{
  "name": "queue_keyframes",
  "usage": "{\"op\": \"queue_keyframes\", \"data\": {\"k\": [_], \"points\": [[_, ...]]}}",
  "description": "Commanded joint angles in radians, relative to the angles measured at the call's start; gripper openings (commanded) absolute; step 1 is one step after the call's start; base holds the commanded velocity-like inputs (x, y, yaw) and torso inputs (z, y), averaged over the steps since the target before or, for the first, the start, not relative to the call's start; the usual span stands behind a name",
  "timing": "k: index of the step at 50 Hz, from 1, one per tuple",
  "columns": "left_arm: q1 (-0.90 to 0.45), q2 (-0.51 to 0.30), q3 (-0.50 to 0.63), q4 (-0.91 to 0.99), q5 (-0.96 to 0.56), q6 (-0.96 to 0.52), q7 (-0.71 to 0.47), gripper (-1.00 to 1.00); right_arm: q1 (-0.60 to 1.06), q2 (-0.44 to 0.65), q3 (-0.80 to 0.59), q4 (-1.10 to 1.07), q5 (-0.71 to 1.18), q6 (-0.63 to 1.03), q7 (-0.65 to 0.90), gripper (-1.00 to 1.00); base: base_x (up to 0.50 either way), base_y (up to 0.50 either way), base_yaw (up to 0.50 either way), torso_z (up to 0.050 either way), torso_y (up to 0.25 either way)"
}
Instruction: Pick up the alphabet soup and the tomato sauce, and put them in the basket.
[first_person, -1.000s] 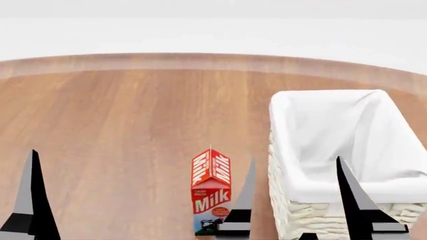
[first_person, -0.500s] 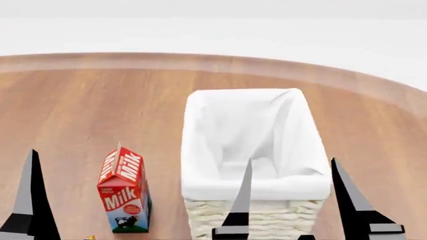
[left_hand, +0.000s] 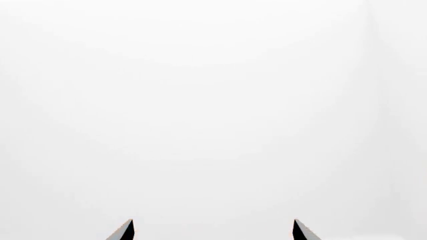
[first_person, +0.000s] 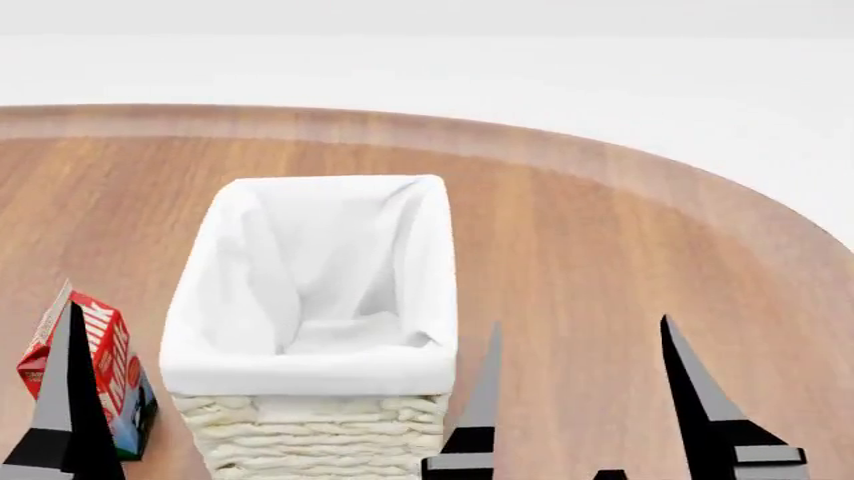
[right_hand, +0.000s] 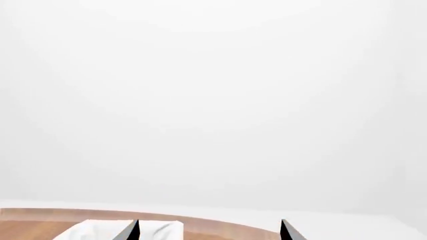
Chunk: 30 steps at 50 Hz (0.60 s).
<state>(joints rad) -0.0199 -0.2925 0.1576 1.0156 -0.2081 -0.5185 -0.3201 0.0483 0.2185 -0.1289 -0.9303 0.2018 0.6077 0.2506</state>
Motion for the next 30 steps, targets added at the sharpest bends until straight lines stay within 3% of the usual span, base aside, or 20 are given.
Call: {"op": "queue_keyframes", "data": {"k": [1, 17, 30], "points": [[0.001, -0.011, 0.007, -0.018, -0.001, 0.013, -0.011, 1.00, 0.021, 0.040, -0.076, 0.008, -0.092, 0.038, 0.043, 1.00, 0.00, 0.00, 0.00, 0.000, 0.000], [-0.009, -0.040, 0.015, -0.010, -0.030, 0.007, -0.047, 1.00, -0.011, 0.044, -0.056, 0.000, -0.052, -0.059, 0.025, 1.00, 0.00, 0.00, 0.00, 0.000, 0.000], [-0.011, -0.057, 0.019, -0.004, -0.047, 0.010, -0.067, 1.00, -0.004, 0.059, -0.084, -0.005, -0.071, -0.042, 0.033, 1.00, 0.00, 0.00, 0.48, 0.000, 0.000]]}}
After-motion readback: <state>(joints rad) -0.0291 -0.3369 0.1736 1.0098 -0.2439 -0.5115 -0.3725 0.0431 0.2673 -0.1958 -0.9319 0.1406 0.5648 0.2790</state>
